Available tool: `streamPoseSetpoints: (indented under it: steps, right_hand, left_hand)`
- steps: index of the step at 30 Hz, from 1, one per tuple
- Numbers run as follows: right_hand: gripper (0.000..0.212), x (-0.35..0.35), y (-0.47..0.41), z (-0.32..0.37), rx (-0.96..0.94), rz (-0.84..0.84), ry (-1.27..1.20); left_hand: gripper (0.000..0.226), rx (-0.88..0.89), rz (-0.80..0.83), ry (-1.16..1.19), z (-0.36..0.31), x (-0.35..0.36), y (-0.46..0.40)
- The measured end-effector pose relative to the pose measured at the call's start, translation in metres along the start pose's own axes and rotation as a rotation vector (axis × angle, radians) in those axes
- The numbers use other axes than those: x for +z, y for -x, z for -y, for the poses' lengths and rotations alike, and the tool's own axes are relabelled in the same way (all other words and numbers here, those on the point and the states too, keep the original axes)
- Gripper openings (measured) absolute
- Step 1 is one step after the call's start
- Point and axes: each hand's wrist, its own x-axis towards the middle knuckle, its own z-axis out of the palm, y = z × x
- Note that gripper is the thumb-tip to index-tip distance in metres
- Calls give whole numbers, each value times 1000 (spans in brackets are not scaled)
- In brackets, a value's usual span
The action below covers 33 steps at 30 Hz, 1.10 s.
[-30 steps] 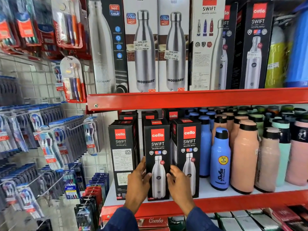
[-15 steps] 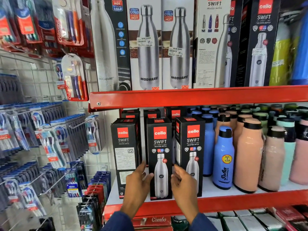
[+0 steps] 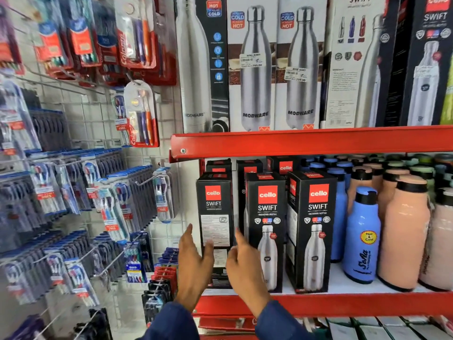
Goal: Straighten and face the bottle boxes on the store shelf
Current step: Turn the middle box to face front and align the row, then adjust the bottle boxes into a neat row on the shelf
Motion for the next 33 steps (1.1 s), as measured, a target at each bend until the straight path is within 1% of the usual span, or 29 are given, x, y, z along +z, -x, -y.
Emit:
streamPoseSetpoints:
  steps: [3,5,7,9,11,15,17,20,22,24,27,30,33]
  right_hand:
    - [56,7,-7,5,52,-17,1]
    - [55,10,-12,5,78,-18,-20]
    - [51,12,-14,5,86,-23,-48]
    - [45,12,-11,7,53,-70,-74]
    - [40,9,-3,12,23,-113,-159]
    - [39,3,6,20,12,-84,-292]
    - [38,-1,7,21,-9,-76,-296]
    - [38,-9,4,19,-4,-118,-236]
    - [41,-12,0,14,3,-115,-157]
    - [46,-12,-5,9,12,-75,-111]
    - [46,-15,-11,4,7,-25,-53]
    - [42,-16,-13,-1,-34,-12,-97]
    - [40,-14,-14,-5,-58,-16,-86]
  left_hand:
    - [68,-22,105,41,5,-3,-4]
    - [68,5,169,60,5,-6,-6]
    - [72,34,199,81,5,-8,-8]
    - [82,45,187,108,5,-11,-11]
    - [91,53,158,135,5,-14,-13]
    - [94,34,115,175,6,-17,-15]
    - [95,11,119,180,6,-18,-18]
    - [98,-12,173,212,6,-21,-23]
    - [96,-37,197,277,4,-23,-24]
    - [91,-65,227,349,2,-26,-26]
    - [89,-91,275,442,1,-30,-29]
    - [88,-69,309,458,0,-31,-31]
    - [76,-7,324,413,-3,-29,-29]
